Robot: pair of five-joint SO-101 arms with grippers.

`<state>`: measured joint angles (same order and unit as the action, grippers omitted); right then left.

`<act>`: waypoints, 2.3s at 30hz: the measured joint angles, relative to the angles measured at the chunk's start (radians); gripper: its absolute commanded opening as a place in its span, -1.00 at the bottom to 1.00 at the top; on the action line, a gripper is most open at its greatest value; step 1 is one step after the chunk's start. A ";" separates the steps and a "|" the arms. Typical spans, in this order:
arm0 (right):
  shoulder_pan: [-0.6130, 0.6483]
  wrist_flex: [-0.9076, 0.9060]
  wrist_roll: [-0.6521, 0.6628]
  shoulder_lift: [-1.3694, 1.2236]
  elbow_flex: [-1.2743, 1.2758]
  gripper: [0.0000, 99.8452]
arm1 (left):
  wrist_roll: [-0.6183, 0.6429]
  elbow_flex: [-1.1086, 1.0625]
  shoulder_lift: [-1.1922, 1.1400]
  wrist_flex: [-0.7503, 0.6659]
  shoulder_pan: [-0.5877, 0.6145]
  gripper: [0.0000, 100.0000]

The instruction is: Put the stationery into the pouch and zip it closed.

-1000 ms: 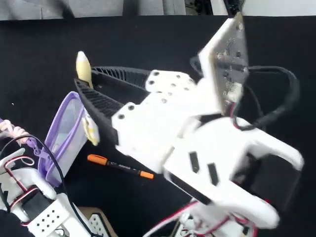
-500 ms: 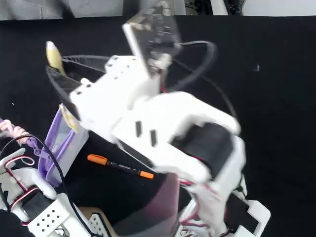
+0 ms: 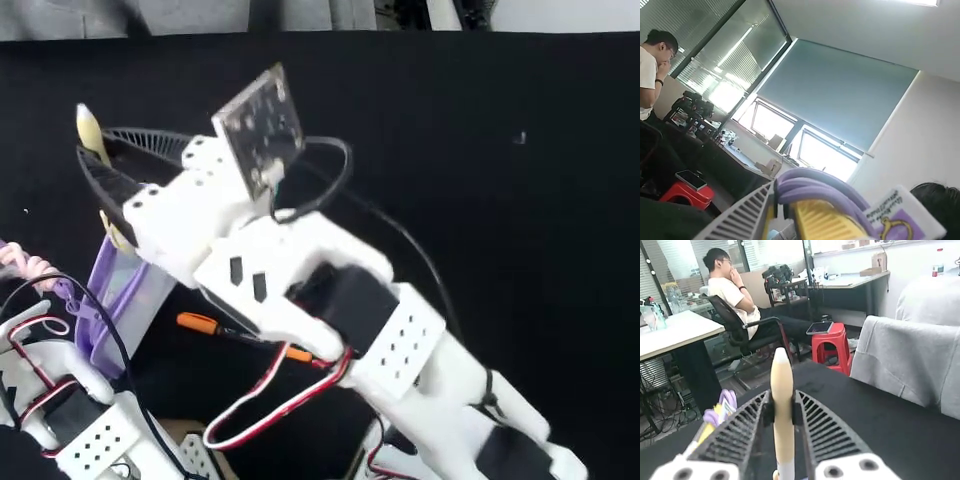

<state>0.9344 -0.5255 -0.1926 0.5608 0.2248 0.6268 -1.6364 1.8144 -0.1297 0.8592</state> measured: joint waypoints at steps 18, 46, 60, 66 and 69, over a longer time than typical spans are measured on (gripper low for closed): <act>0.196 0.103 0.000 0.219 0.430 -0.87 | 0.000 0.000 0.000 0.000 0.000 -0.94; 0.008 0.293 0.132 0.615 0.614 -0.53 | 0.247 0.046 0.000 -0.017 0.276 -0.94; 0.043 0.451 0.161 0.525 0.686 -0.52 | 0.060 0.029 0.000 -0.018 0.061 -0.94; -0.232 0.453 0.167 0.525 0.680 -0.53 | 0.060 -0.003 0.005 -0.018 0.178 -0.94; -0.321 0.440 0.126 0.525 0.680 -0.53 | 0.060 -0.003 -0.002 -0.018 0.252 -0.94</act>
<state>0.6137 -0.0852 -0.0667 1.0856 0.9045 0.6866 -1.6395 1.8128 -0.1481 1.1109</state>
